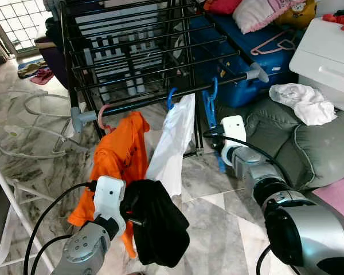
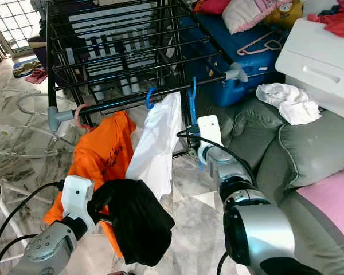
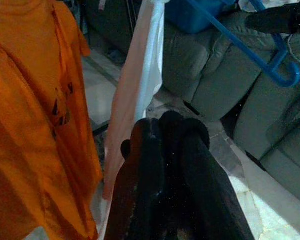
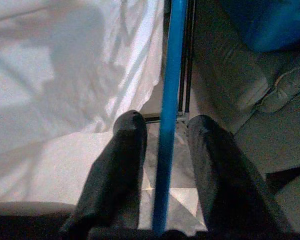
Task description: Hang hanger
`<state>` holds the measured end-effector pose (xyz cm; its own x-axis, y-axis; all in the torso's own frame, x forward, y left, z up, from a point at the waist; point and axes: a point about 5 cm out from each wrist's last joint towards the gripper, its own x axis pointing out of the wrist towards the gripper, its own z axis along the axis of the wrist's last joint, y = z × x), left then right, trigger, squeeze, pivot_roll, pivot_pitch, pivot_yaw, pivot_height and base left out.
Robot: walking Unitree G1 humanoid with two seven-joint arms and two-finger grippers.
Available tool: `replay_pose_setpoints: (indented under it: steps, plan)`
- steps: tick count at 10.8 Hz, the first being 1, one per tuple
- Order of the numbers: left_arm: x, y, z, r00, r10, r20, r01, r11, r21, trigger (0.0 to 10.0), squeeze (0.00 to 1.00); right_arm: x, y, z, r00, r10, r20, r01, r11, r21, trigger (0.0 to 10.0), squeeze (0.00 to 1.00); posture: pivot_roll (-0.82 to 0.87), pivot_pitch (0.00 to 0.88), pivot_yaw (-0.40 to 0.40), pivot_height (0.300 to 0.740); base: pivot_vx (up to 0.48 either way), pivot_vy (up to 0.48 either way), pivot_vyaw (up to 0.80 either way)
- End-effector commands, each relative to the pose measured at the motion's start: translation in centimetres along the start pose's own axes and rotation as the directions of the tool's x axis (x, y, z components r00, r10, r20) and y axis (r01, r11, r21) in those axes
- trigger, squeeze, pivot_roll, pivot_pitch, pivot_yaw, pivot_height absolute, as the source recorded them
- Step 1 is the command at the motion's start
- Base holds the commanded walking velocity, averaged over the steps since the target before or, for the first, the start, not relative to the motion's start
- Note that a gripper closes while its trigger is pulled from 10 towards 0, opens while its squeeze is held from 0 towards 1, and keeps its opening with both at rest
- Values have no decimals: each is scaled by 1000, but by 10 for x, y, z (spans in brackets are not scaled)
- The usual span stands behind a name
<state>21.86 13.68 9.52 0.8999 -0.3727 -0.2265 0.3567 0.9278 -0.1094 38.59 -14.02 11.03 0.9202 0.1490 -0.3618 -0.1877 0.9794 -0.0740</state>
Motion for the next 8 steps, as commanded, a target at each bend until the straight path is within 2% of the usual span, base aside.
replay_pose_setpoints:
  steps: [1, 8]
  plan:
    - [1, -1, 5, 1000, -10, 18, 10, 1000, 7, 10000, 0, 0, 0, -4, 1000, 1, -17, -1, 1000, 2, 549, 0, 211, 77, 47, 740, 0, 0, 0]
    - [5, -3, 5, 1000, -12, 24, 12, 1000, -4, 10000, 0, -1, -5, -5, 1000, -3, -20, 3, 1000, -21, 1098, 0, 190, 75, 37, 740, 0, 0, 0]
